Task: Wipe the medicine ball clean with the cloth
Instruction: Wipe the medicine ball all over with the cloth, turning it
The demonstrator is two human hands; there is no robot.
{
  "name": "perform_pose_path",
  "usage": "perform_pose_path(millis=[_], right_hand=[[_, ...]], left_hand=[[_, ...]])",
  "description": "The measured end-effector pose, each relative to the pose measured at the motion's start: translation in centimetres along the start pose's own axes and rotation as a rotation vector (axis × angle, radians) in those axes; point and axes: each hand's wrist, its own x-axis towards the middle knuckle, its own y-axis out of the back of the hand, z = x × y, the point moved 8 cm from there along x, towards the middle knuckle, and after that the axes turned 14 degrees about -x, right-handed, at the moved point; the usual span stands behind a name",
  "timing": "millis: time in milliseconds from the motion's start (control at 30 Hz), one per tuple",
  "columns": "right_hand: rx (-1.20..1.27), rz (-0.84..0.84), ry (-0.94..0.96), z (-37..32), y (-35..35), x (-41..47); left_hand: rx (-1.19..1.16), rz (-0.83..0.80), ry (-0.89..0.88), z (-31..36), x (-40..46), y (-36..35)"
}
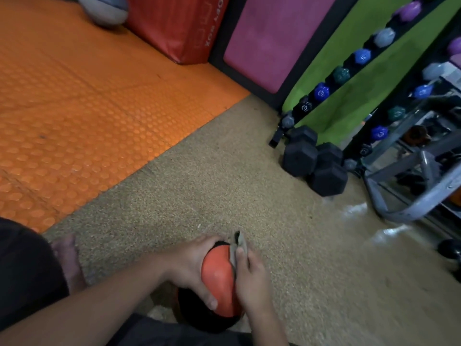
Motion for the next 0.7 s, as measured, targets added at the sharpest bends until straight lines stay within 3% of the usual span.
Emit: perform_pose_path(millis=[100, 233, 367, 500, 633, 700], right_hand=[[-0.213, 0.134, -0.032, -0.4, 0.2, -4.2], [-0.523, 0.007, 0.163, -5.7, -1.9, -6.1], [-0.375, -0.031, 0.164, -2.8, -1.2, -0.5], [0.000, -0.006, 0.005, 0.4, -0.5, 0.7], [-0.267, 0.213, 0.116, -2.3, -0.4, -5.0], [-0.402, 0.163, 0.228, -4.1, -1.6, -7.0]], left_hand=[[0.020, -0.053, -0.036, 0.7, 0.7, -0.7], [-0.132, -0.032, -0.053, 0.1, 0.8, -0.4], [-0.081, -0.009, -0.010, 0.1, 0.0, 0.1], [-0.045, 0.025, 0.019, 0.0, 0.4, 0.6], [-0.094, -0.005, 0.020, -0.5, 1.1, 0.8], [-0.126, -0.002, 0.029, -1.2, 1.2, 0.9]])
